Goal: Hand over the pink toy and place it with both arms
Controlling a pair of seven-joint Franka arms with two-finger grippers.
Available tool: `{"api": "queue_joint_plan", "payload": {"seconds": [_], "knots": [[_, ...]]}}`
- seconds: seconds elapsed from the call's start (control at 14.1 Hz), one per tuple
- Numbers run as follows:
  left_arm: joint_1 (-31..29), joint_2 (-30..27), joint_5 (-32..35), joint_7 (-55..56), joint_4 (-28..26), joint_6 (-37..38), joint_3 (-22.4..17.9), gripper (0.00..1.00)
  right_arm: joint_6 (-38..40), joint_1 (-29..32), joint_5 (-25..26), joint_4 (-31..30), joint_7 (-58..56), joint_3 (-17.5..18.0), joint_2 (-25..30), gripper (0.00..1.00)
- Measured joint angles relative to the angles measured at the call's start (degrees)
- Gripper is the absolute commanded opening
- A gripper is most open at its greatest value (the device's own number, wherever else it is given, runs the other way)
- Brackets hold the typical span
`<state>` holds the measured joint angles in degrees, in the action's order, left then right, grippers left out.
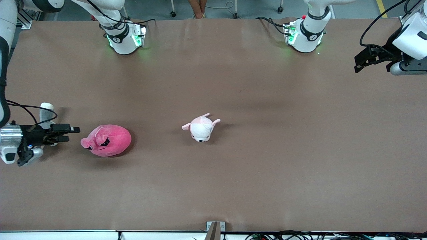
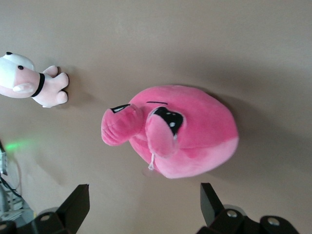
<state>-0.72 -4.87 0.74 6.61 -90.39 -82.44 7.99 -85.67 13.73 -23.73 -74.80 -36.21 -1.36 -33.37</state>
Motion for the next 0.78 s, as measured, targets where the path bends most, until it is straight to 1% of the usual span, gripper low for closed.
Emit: {"api": "queue_joint_plan", "payload": {"seconds": [0.21, 0.36, 0.57, 0.64, 0.78], "knots": [[0.0, -0.2, 0.0, 0.1, 0.0, 0.6, 0.0, 1.0, 1.9, -0.1, 5.3, 4.1, 5.0, 0.1, 2.3, 1.0], [0.0, -0.3, 0.0, 0.1, 0.0, 0.7, 0.0, 1.0, 2.3, -1.0, 9.0, 5.4, 11.3, 0.5, 5.6, 1.0], [0.0, -0.3, 0.0, 0.1, 0.0, 0.7, 0.0, 1.0, 2.3, -5.5, 17.1, 5.8, 20.6, 0.8, 10.8, 1.0], [0.0, -0.3, 0.0, 0.1, 0.0, 0.7, 0.0, 1.0, 2.3, -7.2, 19.1, 6.0, 23.8, 0.9, 12.2, 1.0], [0.0, -0.3, 0.0, 0.1, 0.0, 0.7, 0.0, 1.0, 2.2, -9.0, 21.0, 6.3, 27.4, 0.9, 14.2, 1.0]]}}
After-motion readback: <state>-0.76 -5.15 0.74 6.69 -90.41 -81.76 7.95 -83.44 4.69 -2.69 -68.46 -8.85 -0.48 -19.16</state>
